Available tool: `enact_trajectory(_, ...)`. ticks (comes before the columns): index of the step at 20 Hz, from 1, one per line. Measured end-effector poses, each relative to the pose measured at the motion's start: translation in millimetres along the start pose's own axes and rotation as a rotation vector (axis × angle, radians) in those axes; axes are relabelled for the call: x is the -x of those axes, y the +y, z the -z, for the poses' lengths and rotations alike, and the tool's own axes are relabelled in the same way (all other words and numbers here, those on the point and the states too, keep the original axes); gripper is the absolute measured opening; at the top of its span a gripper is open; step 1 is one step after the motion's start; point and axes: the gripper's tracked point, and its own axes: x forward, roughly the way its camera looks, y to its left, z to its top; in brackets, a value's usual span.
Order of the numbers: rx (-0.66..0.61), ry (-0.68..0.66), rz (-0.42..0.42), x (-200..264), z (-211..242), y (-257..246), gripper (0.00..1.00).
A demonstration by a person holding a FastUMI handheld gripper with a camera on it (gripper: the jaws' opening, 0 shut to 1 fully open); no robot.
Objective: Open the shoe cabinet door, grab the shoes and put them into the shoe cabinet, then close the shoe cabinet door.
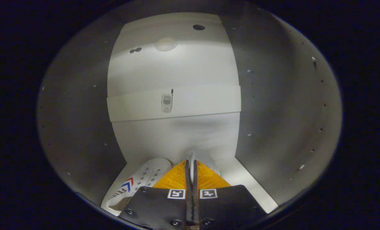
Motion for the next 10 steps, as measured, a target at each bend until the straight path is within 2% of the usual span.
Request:
enact_trajectory(6, -0.002, -0.035, 0.007, 0.2, -8.9, -1.1, 0.02)
enact_trajectory(10, 0.005, -0.058, 0.018, 19.4, -16.7, -6.2, 0.02)
